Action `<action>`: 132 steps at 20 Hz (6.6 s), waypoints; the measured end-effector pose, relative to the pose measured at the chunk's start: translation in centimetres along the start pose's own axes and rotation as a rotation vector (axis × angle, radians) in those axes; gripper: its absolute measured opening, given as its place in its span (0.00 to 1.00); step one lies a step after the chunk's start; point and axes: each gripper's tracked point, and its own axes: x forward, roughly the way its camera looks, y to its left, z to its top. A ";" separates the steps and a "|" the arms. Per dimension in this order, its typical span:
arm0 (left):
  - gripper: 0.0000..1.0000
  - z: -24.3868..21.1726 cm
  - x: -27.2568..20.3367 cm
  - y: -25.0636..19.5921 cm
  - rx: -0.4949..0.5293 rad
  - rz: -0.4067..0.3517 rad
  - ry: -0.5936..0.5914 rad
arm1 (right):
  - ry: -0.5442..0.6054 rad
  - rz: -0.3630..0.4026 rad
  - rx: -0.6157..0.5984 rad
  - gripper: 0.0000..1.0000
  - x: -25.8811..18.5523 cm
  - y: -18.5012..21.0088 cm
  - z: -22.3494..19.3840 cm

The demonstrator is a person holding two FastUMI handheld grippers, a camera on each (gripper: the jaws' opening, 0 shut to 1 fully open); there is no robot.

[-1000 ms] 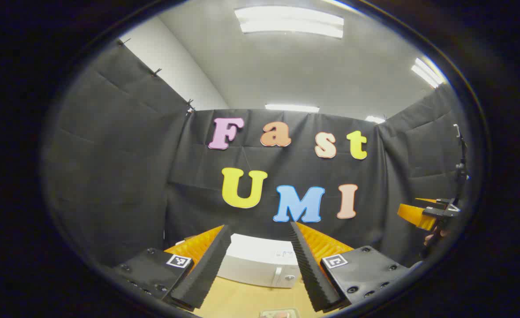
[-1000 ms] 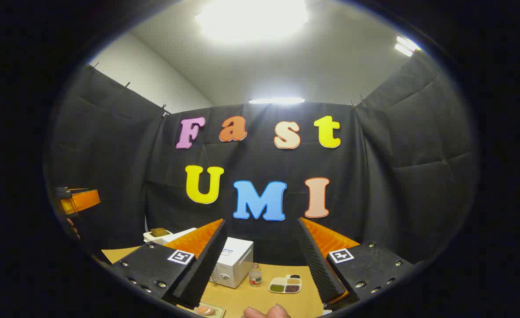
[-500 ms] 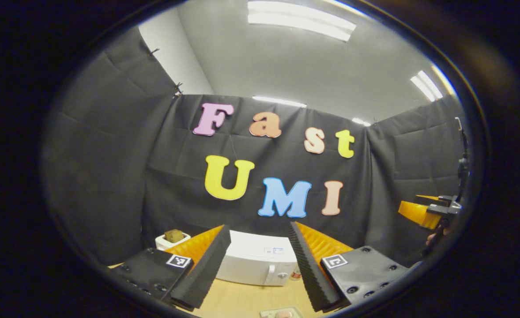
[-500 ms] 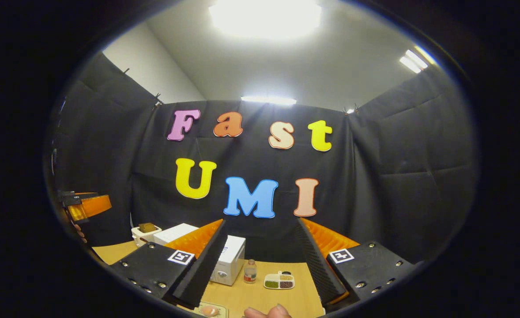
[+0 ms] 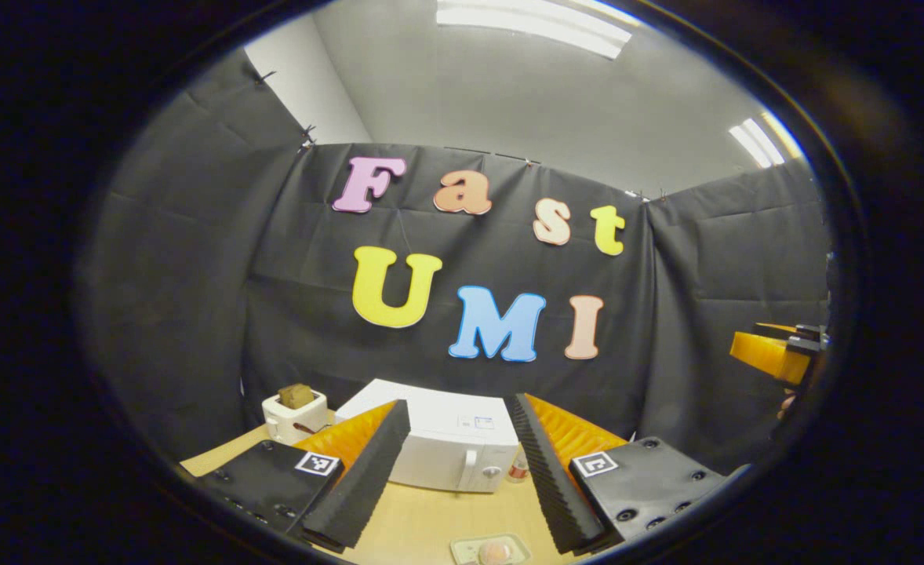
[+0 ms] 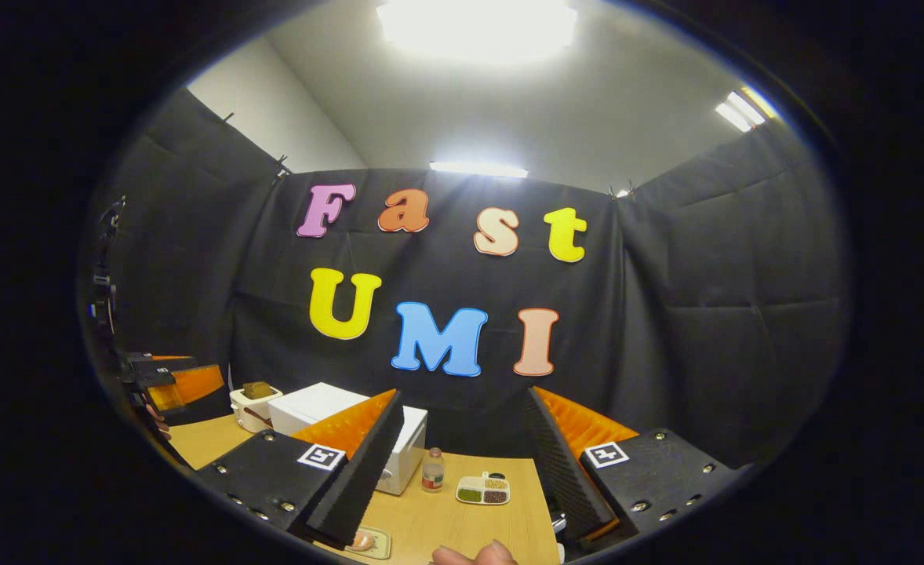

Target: Open the microwave oven with the left hand, put the food in, and close the microwave oven.

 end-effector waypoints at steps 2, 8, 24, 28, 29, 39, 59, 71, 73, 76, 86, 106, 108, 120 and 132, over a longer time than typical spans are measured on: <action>0.87 -2.0 1.2 -1.0 0.022 0.008 0.027 | 0.020 0.016 0.015 0.95 -0.1 -1.0 -0.8; 0.87 -8.4 4.9 -3.3 0.087 0.009 0.107 | 0.059 0.005 0.047 0.95 0.7 -3.7 -3.5; 0.90 -24.0 18.6 -1.5 0.135 -0.122 0.258 | 0.166 -0.199 0.075 0.95 8.9 -2.8 -7.8; 0.92 -28.9 20.8 -0.3 0.114 -0.116 0.344 | 0.214 -0.223 0.047 0.95 9.5 -2.3 -9.2; 0.92 -29.9 21.4 -0.2 0.121 -0.119 0.357 | 0.227 -0.230 0.041 0.95 9.6 -2.4 -9.7; 0.89 -36.6 28.1 -0.1 0.175 -0.147 0.434 | 0.320 -0.270 0.004 0.95 10.0 -2.5 -12.4; 0.23 -40.4 30.7 -0.6 0.277 -0.109 0.414 | 0.270 -0.250 0.109 0.95 6.0 -3.6 -12.1; 0.23 -40.5 30.2 -0.4 0.231 -0.030 0.514 | 0.269 -0.211 0.155 0.95 -4.2 -7.8 -12.7; 0.23 -40.5 29.8 -0.4 0.232 -0.023 0.532 | 0.271 -0.206 0.164 0.95 -5.4 -8.3 -12.8; 0.24 -40.5 24.9 0.9 0.227 0.033 0.514 | 0.273 -0.196 0.170 0.95 -6.4 -8.8 -13.4; 0.17 -40.4 2.8 22.1 0.242 0.272 0.597 | 0.266 -0.008 0.262 0.96 -4.8 -3.0 -15.8; 0.17 -38.9 0.7 35.4 0.041 -0.005 0.595 | 0.643 0.018 0.193 0.96 -0.2 18.2 -30.6; 0.17 -38.9 0.7 35.9 0.050 -0.026 0.605 | 0.709 0.028 0.192 0.96 0.1 19.6 -33.3; 0.33 -35.2 -4.0 37.7 0.078 0.117 0.595 | 1.010 0.082 0.181 0.96 2.8 22.1 -48.5; 0.34 -29.8 -8.3 30.6 0.221 0.407 0.674 | 1.057 0.227 0.024 0.87 2.7 21.9 -54.5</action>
